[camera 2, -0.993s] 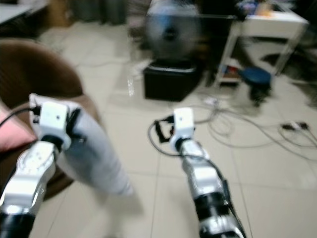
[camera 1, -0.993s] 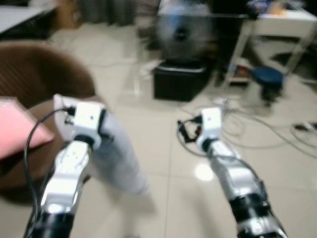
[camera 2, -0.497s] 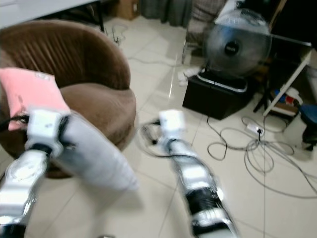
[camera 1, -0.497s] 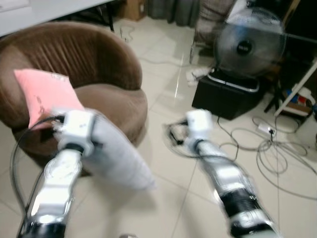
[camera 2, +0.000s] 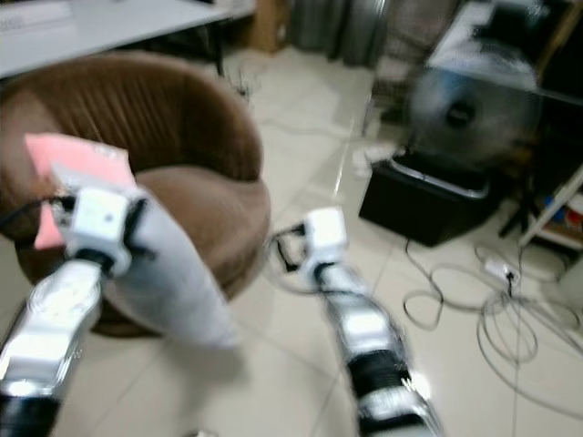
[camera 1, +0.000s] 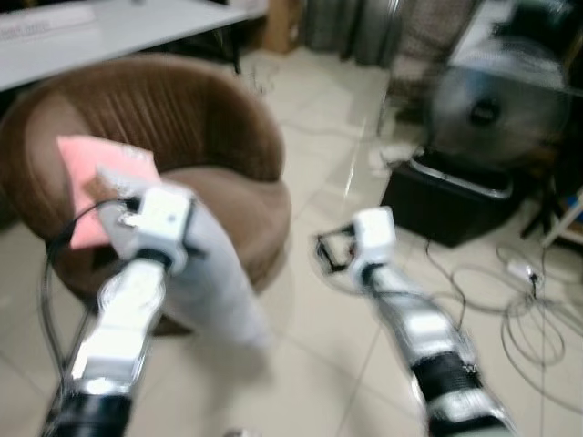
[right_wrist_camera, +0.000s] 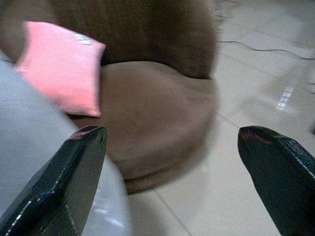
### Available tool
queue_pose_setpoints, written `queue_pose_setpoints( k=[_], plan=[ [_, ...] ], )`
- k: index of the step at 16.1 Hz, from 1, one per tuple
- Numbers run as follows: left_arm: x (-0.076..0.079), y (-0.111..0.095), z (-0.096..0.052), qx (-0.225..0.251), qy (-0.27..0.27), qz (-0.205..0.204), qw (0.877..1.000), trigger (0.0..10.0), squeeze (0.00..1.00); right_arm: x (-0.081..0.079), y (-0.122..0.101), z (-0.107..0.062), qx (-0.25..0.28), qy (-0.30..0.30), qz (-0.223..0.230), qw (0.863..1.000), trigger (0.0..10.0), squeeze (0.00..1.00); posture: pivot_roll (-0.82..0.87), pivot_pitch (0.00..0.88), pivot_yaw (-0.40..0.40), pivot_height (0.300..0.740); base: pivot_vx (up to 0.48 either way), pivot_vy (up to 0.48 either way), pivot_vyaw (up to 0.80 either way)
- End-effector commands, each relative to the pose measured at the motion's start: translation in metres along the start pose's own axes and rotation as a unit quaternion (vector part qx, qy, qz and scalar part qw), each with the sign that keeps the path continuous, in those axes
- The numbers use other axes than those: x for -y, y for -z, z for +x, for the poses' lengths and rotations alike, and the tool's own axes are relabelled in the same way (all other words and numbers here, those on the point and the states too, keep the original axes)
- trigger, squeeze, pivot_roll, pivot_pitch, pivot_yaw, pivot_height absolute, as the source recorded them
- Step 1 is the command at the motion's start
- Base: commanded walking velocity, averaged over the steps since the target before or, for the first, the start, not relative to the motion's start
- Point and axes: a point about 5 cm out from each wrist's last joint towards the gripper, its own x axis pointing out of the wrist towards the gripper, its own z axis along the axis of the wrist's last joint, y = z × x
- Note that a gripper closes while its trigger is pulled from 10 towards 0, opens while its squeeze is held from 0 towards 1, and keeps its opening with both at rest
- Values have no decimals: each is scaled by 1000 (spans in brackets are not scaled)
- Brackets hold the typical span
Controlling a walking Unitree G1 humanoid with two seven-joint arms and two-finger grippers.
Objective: Move the pillow to the sofa from floor
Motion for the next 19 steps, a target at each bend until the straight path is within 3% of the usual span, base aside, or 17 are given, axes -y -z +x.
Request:
queue_pose_setpoints(
  k=[1,10,13,19],
  plan=[
    [1,-21,5,47,6,9,999,10000,0,14,-6,-2,10,17,-4,1000,10000,0,252,0,-33,740,480,0,-744],
    [0,-22,8,48,11,14,999,10000,0,12,-7,-2,11,1,-29,1000,10000,0,241,0,-25,740,480,0,-67],
    [-4,-24,10,51,21,29,998,10000,0,10,-7,-2,10,-5,-37,999,10000,0,241,0,-25,740,480,0,800],
    [-9,-34,23,60,65,65,994,10000,0,7,-3,-4,24,9,-15,1000,10000,0,197,0,124,740,480,0,800]
  ],
)
